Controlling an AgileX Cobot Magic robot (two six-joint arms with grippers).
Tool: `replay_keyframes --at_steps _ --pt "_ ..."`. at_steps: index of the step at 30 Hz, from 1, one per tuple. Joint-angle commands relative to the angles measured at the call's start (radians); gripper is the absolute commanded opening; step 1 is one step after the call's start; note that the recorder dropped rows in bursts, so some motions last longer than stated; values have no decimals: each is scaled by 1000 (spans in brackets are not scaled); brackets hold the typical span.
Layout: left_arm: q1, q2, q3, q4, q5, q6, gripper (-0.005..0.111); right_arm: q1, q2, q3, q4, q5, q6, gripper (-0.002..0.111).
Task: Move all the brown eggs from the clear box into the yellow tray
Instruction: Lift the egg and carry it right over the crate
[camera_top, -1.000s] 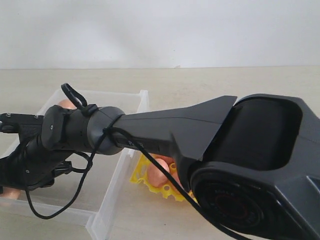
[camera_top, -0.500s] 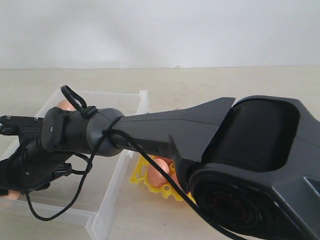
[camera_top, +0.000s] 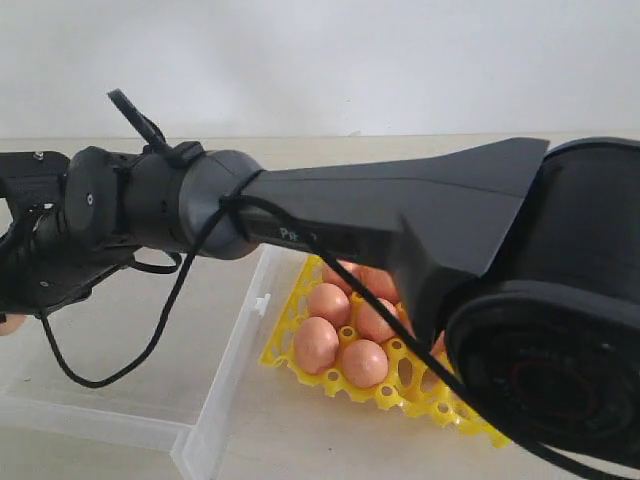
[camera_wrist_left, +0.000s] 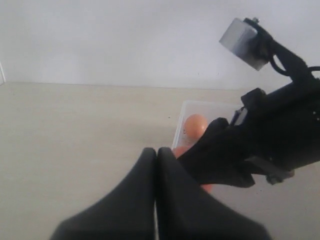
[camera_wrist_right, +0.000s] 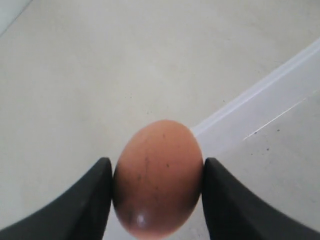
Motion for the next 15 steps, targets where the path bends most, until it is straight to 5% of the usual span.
replay_keyframes --at_steps 1,15 --pt "1 3 -4 -5 0 1 -4 -14 -91 133 -16 -115 -19 0" --pt "1 3 -4 -5 0 1 -4 -34 -654 908 -28 -703 -188 0"
